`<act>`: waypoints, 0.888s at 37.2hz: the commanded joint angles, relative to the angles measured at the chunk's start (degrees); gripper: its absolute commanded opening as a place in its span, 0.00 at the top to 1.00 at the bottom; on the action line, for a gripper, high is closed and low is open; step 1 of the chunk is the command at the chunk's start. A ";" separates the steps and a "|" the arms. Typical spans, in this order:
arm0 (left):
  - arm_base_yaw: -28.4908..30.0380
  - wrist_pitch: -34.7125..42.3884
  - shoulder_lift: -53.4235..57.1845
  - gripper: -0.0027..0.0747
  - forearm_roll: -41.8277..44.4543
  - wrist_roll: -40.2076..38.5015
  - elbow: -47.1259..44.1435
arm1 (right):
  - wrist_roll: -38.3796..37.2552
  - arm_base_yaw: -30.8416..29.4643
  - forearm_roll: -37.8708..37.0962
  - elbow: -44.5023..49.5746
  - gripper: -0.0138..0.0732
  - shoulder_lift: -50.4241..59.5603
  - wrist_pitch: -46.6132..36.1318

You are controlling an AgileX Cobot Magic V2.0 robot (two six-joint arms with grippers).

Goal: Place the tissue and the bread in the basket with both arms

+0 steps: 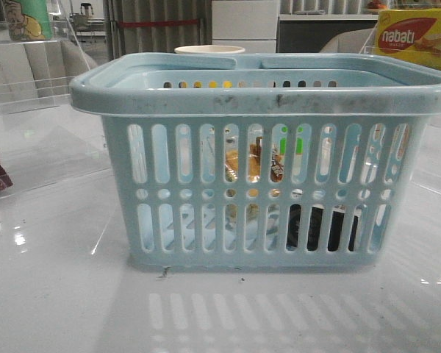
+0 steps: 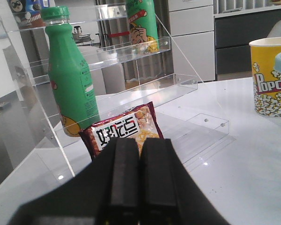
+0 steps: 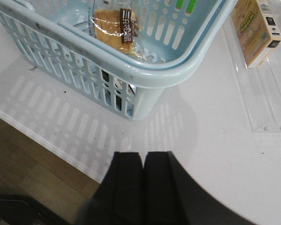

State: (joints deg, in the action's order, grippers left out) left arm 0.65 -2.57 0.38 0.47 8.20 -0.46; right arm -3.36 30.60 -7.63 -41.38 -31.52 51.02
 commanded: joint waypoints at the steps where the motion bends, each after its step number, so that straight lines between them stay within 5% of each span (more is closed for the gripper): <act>1: 0.09 5.06 0.97 0.85 -0.47 -0.42 0.13 | 0.35 -0.56 -1.29 -0.41 0.77 1.34 -4.30; 18: 0.09 5.06 0.97 0.85 -0.47 -0.42 0.13 | 0.35 -22.29 -1.29 23.79 0.77 19.63 -36.19; 33: 0.09 5.06 0.97 0.85 -0.47 -0.42 0.13 | 0.35 -29.94 -0.85 39.63 0.77 32.97 -51.61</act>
State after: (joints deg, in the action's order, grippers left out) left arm 0.65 -2.57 0.38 0.47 8.20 -0.46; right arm -3.36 1.25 -7.97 -2.32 0.18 7.39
